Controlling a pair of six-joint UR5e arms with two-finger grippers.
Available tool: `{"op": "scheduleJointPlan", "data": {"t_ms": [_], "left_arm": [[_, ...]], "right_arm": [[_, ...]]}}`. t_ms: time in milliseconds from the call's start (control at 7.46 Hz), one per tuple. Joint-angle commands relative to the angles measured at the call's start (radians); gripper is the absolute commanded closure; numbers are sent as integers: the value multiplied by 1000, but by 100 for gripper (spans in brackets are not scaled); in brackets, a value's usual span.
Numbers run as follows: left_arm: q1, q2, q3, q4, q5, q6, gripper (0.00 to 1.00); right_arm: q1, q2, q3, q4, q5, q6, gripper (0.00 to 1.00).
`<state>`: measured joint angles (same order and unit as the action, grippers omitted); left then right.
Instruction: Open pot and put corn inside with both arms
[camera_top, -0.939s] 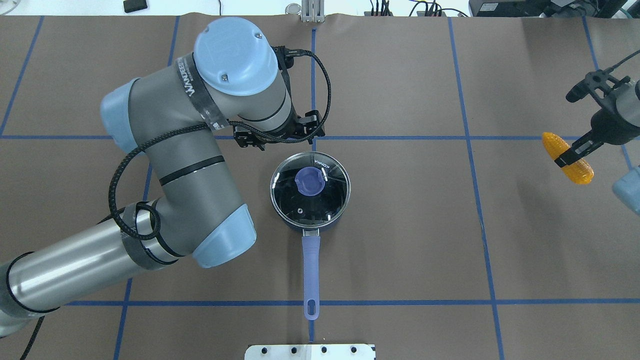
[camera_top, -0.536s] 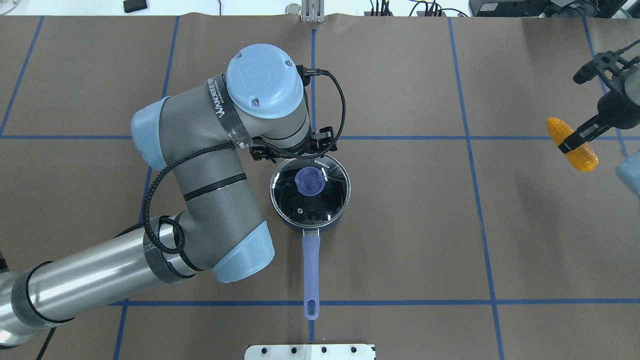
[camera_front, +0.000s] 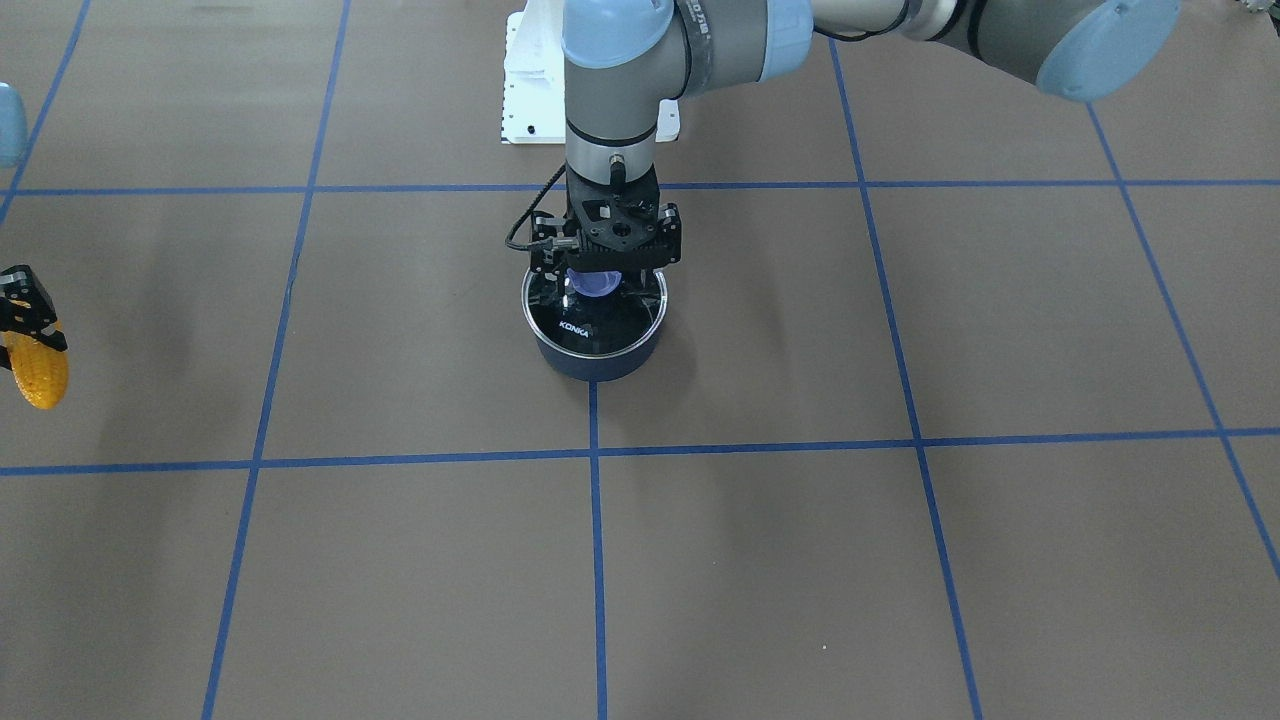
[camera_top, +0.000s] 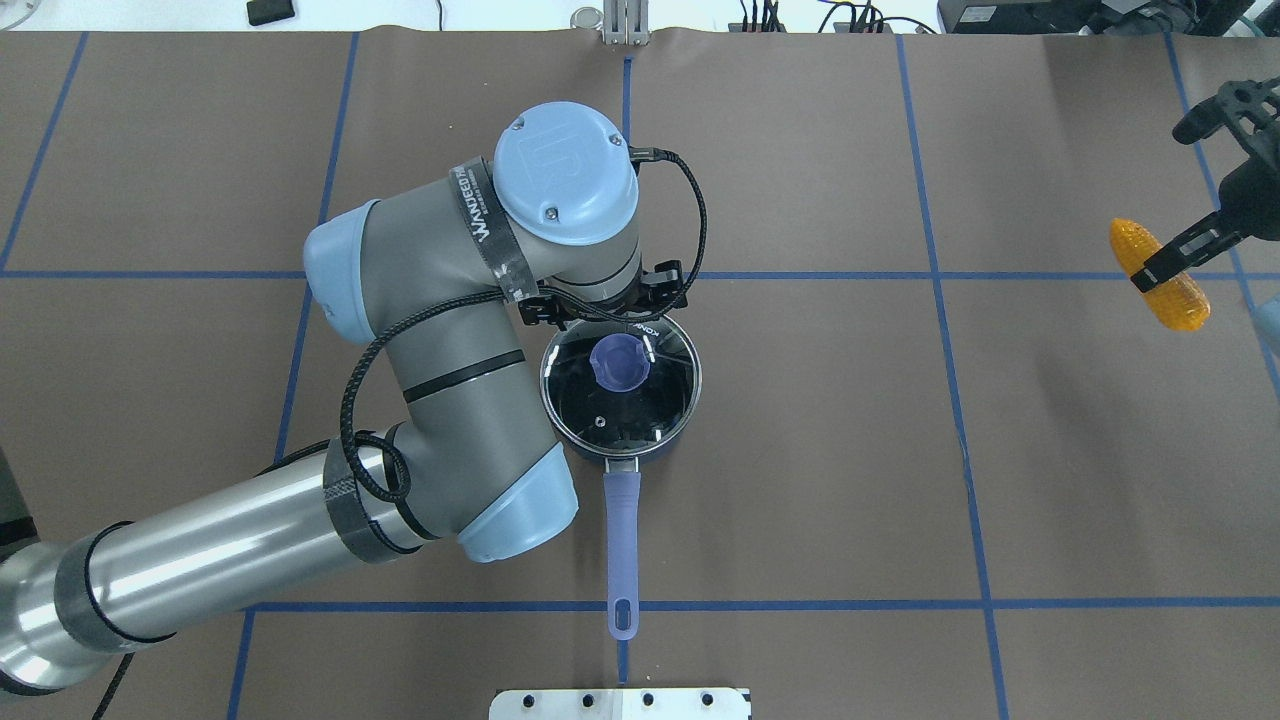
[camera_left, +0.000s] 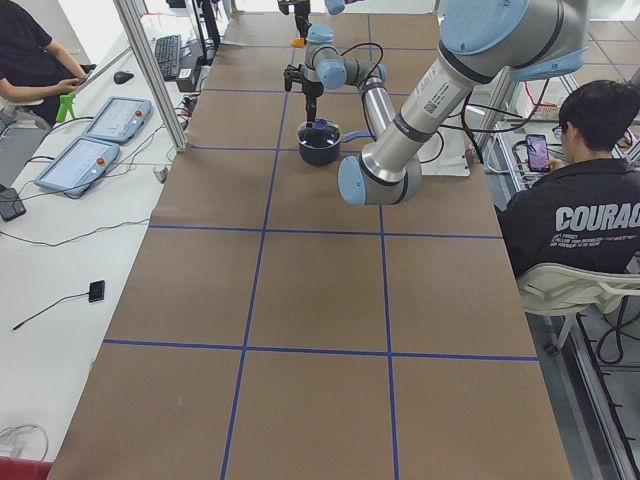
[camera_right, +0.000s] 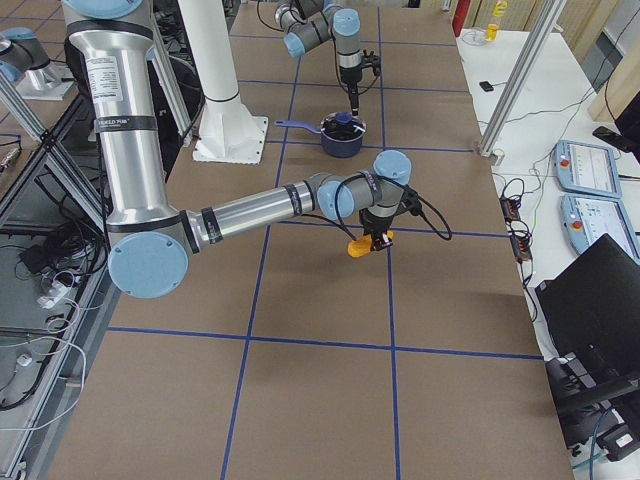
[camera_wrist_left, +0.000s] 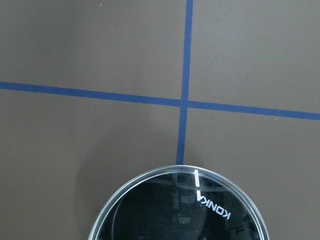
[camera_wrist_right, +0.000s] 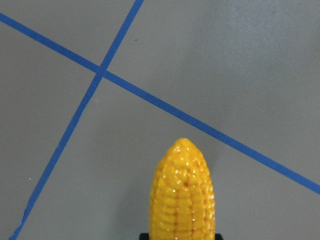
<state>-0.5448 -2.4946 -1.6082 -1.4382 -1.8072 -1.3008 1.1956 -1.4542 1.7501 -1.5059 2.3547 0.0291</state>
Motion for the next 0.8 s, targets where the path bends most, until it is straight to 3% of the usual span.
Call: {"op": "scheduleJointPlan", "data": {"t_ms": [0,670], "left_arm": [[18,-4,20,-1,5,-2,3],[52,9,22,-11,37,-3,3]], "right_arm": [[4,1,-1,-2,5,0,55],[2,3,-7,-2,5,0,55]]}}
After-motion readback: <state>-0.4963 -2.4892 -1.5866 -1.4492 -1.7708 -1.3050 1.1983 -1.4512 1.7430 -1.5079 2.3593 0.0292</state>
